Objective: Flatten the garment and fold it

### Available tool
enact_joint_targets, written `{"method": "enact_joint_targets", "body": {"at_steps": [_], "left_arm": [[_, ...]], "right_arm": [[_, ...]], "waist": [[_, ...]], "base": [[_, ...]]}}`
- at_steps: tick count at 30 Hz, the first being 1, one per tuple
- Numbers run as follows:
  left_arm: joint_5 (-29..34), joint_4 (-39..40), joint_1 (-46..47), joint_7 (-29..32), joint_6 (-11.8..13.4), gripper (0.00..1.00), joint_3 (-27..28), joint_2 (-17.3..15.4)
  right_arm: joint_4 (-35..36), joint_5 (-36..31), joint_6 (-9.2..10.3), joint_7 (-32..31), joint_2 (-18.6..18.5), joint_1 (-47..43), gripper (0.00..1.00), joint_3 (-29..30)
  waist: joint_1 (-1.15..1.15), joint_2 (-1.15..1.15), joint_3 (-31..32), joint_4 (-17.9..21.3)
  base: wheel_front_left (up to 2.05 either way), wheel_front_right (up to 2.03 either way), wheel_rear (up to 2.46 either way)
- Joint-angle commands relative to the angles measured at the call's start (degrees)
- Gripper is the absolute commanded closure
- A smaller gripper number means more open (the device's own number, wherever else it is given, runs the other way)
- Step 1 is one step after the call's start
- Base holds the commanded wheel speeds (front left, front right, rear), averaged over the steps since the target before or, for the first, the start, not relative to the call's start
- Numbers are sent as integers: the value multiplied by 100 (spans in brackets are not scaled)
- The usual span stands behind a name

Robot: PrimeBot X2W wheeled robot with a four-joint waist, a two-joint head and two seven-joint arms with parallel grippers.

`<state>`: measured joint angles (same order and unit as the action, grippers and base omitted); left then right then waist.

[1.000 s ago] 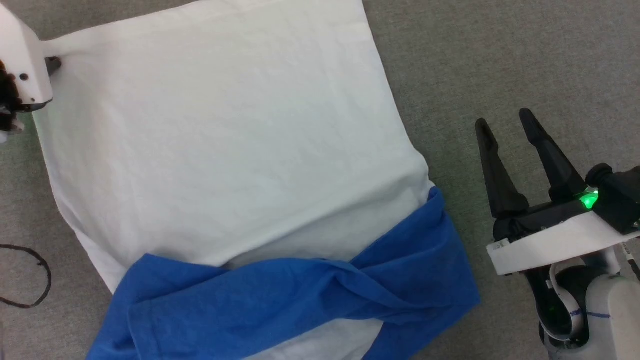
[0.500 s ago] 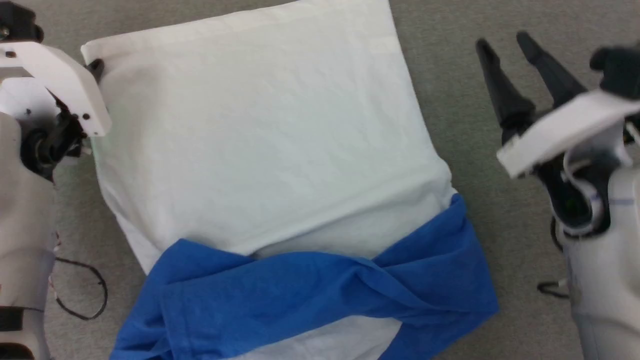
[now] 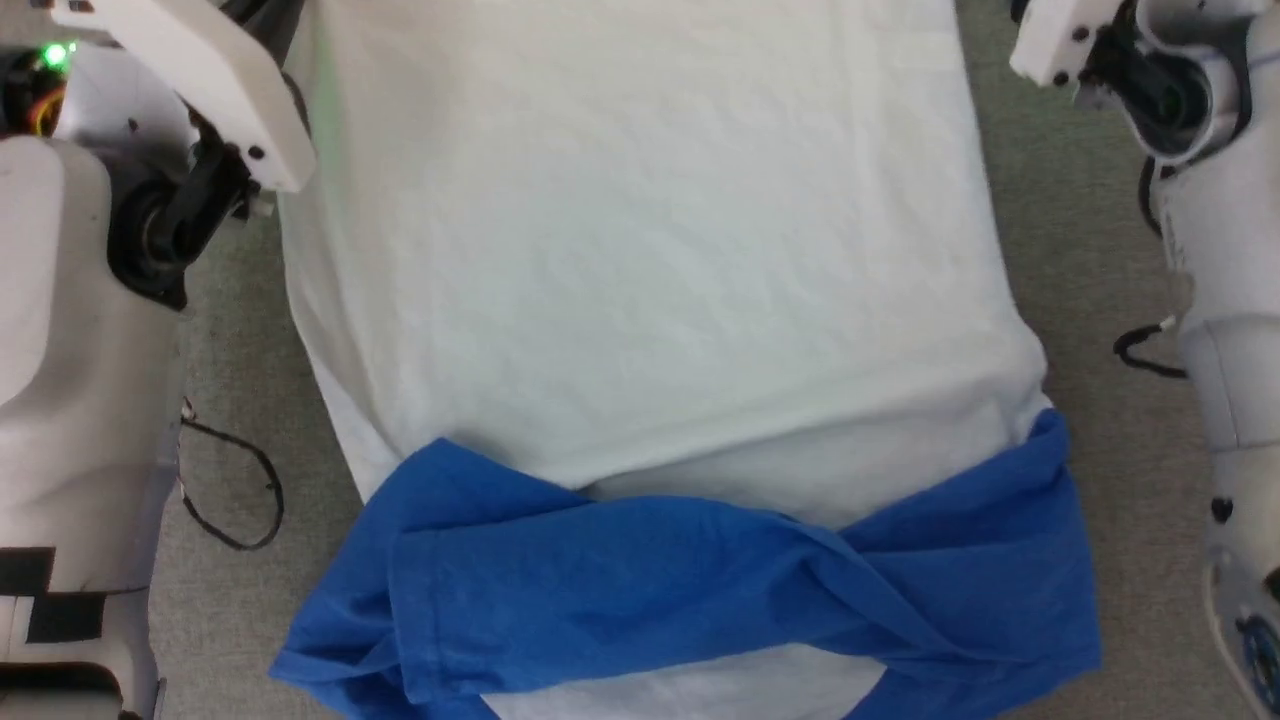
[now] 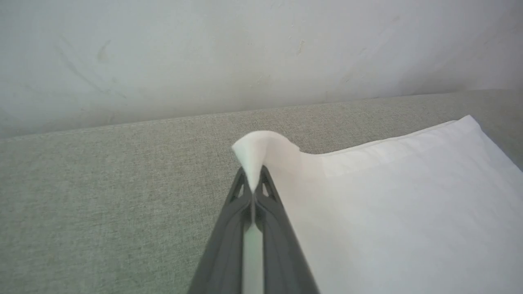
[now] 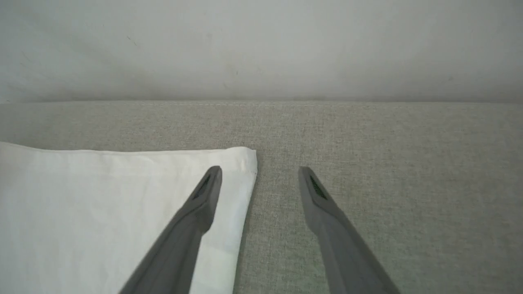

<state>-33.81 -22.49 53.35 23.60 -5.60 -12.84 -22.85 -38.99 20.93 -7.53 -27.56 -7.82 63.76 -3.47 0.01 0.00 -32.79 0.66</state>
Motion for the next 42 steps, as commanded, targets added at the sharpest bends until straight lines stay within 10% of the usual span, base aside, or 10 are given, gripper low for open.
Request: {"method": "enact_joint_targets", "body": {"at_steps": [1,8,9,11,12,32,42], "left_arm": [[-16,99,120,-11,-47,100,-44,33],[-35,238,216,-69,-83,100,-167,74],[-37,228,212,-78,-87,100,-185,75],[-46,192,207,-89,-96,100,-217,72],[-55,165,204,-90,-100,100,-226,63],[-202,-34,31,-1270,-134,100,135,-229],[-481,1252,-1873,-1633,268,100,502,-295]], "right_arm": [[-372,-126,4,-121,-8,299,0,-48],[-1649,-224,4,-928,71,918,0,-472],[-1804,-217,4,-1119,62,948,14,-540],[-2073,-170,4,-1478,55,980,85,-614],[-2179,-149,4,-1639,58,989,100,-650],[-934,284,4,1343,-785,911,100,-1120],[734,765,4,1840,-1334,-1124,100,-1557]], "waist": [[-1,0,-410,-316],[-1,0,-585,-406],[-1,0,-568,-409],[-1,0,-520,-409],[-1,0,-491,-401],[-1,0,965,-45],[-1,0,1819,93]], "base": [[0,0,0],[0,0,0],[0,0,0],[0,0,0],[0,0,0],[0,0,0],[0,0,0]]}}
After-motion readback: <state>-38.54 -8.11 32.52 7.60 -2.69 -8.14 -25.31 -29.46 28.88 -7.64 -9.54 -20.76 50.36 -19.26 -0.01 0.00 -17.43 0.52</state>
